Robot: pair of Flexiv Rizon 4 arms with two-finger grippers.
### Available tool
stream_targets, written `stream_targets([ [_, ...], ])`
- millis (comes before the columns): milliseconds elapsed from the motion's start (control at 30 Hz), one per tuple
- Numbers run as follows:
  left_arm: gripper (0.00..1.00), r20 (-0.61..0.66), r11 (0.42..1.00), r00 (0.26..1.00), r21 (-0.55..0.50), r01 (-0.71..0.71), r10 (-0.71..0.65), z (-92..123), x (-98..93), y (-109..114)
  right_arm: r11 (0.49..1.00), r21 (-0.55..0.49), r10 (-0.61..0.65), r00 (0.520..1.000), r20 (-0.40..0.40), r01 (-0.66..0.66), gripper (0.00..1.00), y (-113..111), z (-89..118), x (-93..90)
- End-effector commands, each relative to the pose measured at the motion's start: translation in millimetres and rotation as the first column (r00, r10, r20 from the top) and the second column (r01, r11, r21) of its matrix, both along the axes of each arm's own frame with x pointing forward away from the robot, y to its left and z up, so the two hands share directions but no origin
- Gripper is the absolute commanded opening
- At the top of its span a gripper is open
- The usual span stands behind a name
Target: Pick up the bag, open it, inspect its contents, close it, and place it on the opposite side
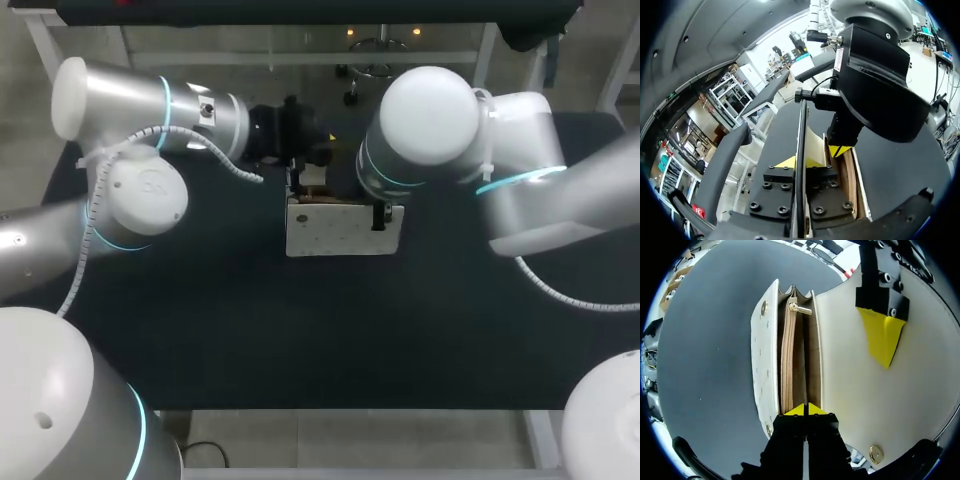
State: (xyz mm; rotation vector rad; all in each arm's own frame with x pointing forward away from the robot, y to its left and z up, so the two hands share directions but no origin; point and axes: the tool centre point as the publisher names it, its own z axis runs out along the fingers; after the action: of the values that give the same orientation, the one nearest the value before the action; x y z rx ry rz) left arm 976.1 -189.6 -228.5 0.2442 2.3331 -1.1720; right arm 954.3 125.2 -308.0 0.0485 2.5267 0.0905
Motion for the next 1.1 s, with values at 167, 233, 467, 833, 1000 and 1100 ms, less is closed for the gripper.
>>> stream_targets([
  [167,0.00,-0.061,0.998,0.997,-0.053,0.038,-0.042,2.9,-0.3,-1.5,1.000,-0.005,-0.003,1.000,-0.021,0.003,0.00,3.5,-11.3,5.3],
  [233,0.00,-0.071,0.997,0.996,-0.061,0.046,-0.050,2.8,-0.3,-1.6,1.000,-0.002,-0.005,1.000,-0.020,0.005,0.00,2.9,-9.5,5.5],
  [467,0.00,-0.089,0.996,0.994,-0.068,0.064,-0.070,1.2,-1.6,-2.4,1.000,-0.002,0.006,1.000,-0.015,-0.006,0.00,7.1,-6.2,3.1],
  [833,0.00,-0.108,0.994,0.990,-0.073,0.078,-0.086,-3.2,-1.8,-3.3,1.000,-0.009,0.018,0.998,-0.059,-0.018,0.00,11.5,-13.5,-3.3],
  [1000,0.00,-0.113,0.994,0.990,-0.077,0.079,-0.087,-3.6,-1.7,-3.3,1.000,-0.025,0.017,0.996,-0.092,-0.019,0.00,14.0,-17.7,-7.5],
  [1100,0.00,-0.112,0.994,0.990,-0.076,0.080,-0.088,-3.8,-1.7,-3.1,0.999,-0.032,0.008,0.994,-0.110,-0.011,0.00,14.6,-20.6,-7.4],
])
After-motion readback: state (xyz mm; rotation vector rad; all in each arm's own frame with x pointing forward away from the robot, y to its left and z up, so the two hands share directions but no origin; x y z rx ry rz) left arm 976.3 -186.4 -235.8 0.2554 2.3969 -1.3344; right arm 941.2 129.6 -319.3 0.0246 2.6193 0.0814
